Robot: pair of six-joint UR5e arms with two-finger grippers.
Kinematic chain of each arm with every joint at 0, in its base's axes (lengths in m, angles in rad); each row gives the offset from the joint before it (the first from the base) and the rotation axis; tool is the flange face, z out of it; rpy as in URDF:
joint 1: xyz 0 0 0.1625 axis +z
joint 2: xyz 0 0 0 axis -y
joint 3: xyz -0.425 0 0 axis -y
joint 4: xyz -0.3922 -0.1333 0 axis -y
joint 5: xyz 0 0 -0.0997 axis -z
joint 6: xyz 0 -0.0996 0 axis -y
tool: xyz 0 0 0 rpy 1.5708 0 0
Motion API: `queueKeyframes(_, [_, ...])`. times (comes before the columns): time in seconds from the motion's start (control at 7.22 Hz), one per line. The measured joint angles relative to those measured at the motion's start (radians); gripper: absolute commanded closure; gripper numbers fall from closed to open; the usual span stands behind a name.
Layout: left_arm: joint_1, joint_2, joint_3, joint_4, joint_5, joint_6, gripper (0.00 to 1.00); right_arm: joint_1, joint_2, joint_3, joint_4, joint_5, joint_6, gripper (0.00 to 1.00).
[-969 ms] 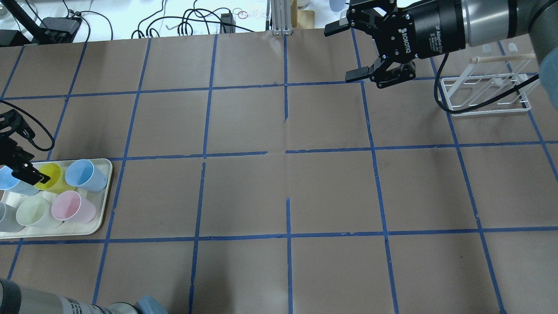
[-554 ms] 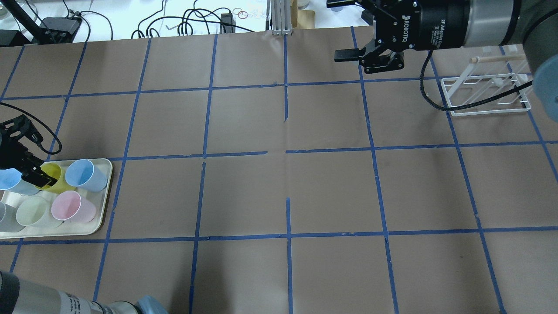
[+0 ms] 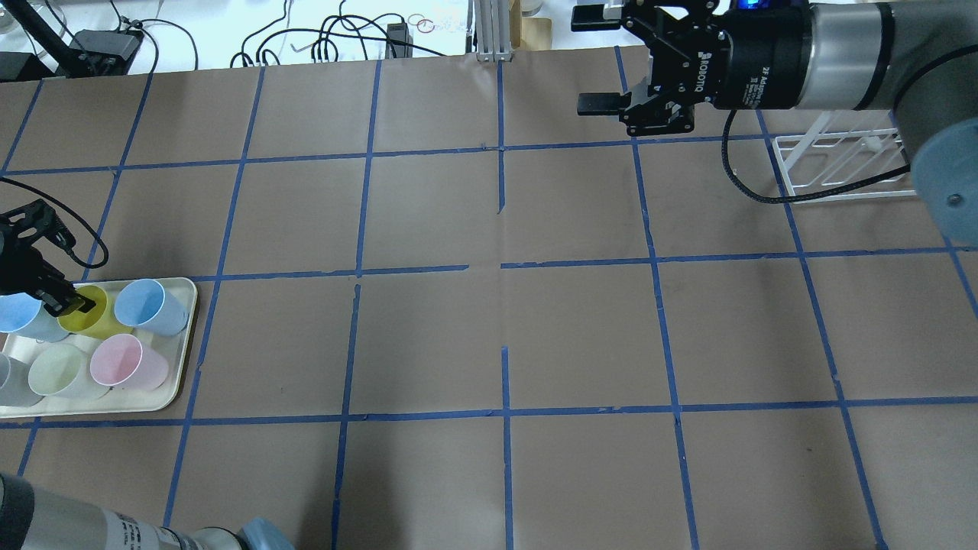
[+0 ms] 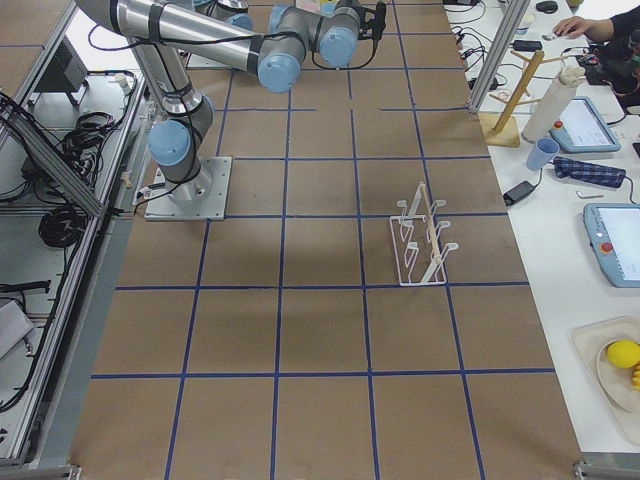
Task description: Transfer IKEA cup to right arm and place on rack
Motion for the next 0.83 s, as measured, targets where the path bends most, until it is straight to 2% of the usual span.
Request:
queueKeyframes(0.28, [-0.006,0.028,0.041,-0.05,0.022,-0.01,1.0,0.001,-0.002,0.024,0.082,0.063,0.001,0.0])
queueKeyframes(0.42, [-0.01,0.049,0.088,-0.117,0.023,-0.014,1.0,0.002,-0.004,0.027,0.123,0.071,0.003,0.0])
queueKeyframes(0.55, [-0.021,0.073,0.152,-0.219,0.021,-0.025,1.0,0.005,-0.004,0.028,0.153,0.074,0.004,0.0])
queueKeyframes(0.83, [-0.081,0.125,0.288,-0.514,-0.008,-0.123,1.0,0.008,-0.002,0.025,0.177,0.078,0.006,0.0])
